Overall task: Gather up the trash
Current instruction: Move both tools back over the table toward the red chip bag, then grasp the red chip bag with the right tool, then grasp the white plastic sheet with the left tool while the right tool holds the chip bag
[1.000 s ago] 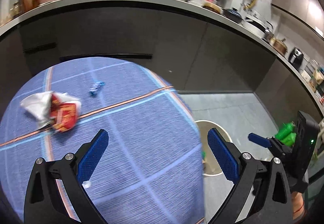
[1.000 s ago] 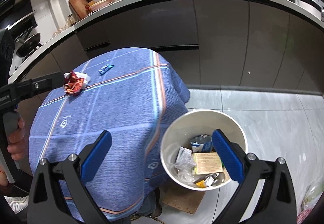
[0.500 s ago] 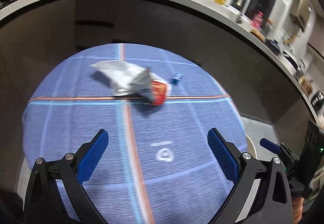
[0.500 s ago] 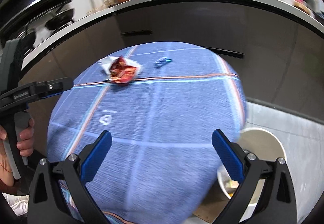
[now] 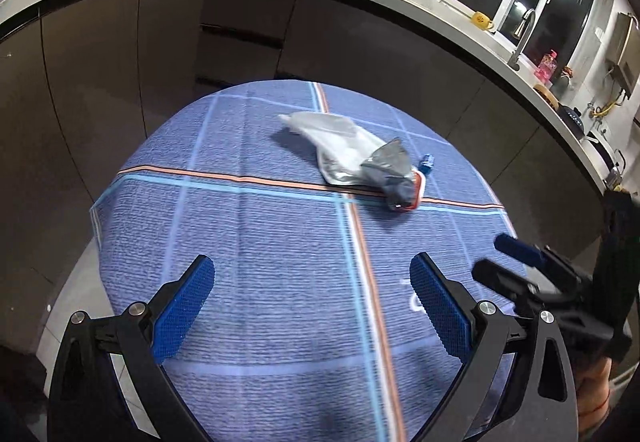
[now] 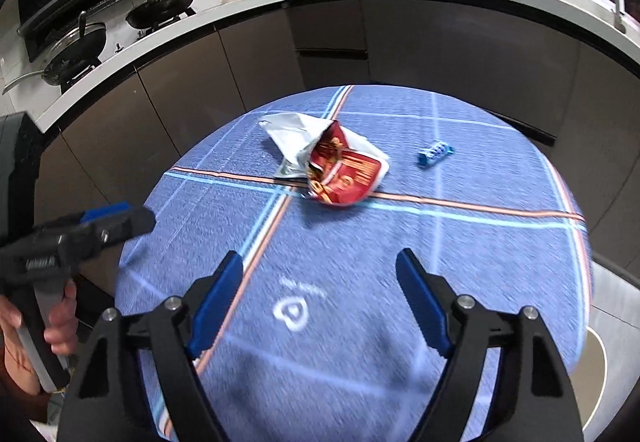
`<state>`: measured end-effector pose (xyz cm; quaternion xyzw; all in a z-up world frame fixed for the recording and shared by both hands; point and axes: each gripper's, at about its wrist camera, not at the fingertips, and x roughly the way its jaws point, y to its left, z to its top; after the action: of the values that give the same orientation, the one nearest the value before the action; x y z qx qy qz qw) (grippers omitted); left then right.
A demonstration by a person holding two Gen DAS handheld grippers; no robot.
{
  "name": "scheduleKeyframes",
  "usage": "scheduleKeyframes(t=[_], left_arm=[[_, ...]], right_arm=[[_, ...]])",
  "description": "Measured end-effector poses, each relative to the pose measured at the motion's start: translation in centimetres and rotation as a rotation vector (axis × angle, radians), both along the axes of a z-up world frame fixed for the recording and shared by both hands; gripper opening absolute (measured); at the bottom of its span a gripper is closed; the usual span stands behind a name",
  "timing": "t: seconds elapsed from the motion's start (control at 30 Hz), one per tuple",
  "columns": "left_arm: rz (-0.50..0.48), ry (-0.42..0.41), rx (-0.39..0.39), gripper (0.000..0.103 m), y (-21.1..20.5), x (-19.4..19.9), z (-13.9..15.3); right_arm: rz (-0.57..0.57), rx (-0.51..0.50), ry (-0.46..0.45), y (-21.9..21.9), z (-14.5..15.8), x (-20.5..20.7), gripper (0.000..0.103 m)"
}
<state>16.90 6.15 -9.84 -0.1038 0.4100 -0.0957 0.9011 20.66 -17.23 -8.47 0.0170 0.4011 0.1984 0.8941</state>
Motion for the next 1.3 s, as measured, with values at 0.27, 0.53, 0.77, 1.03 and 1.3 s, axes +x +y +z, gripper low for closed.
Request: scheduleKeyframes(t=[0.27,0.53,0.77,1.03,1.3], left_arm=[[0.006,0.021,-0.005,0.094,1.6,1.4,-1.3],[-0.015,0.023,-0.012,0.094,1.8,3.4,-1.6],[-0.034,0.034,-0.006,0.094,1.3,5.3,-2.1],[-0.05,0.041,-0.018,0.094,0.9,7.5,-2.6],[-0.068,0.054,-0.085,0.094,-0.3,11.6,-2.7]], right_arm=[[0.007,-0.015,0.007,3.0,-1.4,4.2,0.064],[-0.006,-0.027,-0.005,4.3,-2.0,7.7,0.051],[0.004,-0.028,0.013,4.9,-3.2,9.3,0.039],[0.009,-0.043,0.003,4.5,-3.6,8.8,0.013],[-0.02,-0.018,0.001,1.7,-2.7,5.7,0.014]])
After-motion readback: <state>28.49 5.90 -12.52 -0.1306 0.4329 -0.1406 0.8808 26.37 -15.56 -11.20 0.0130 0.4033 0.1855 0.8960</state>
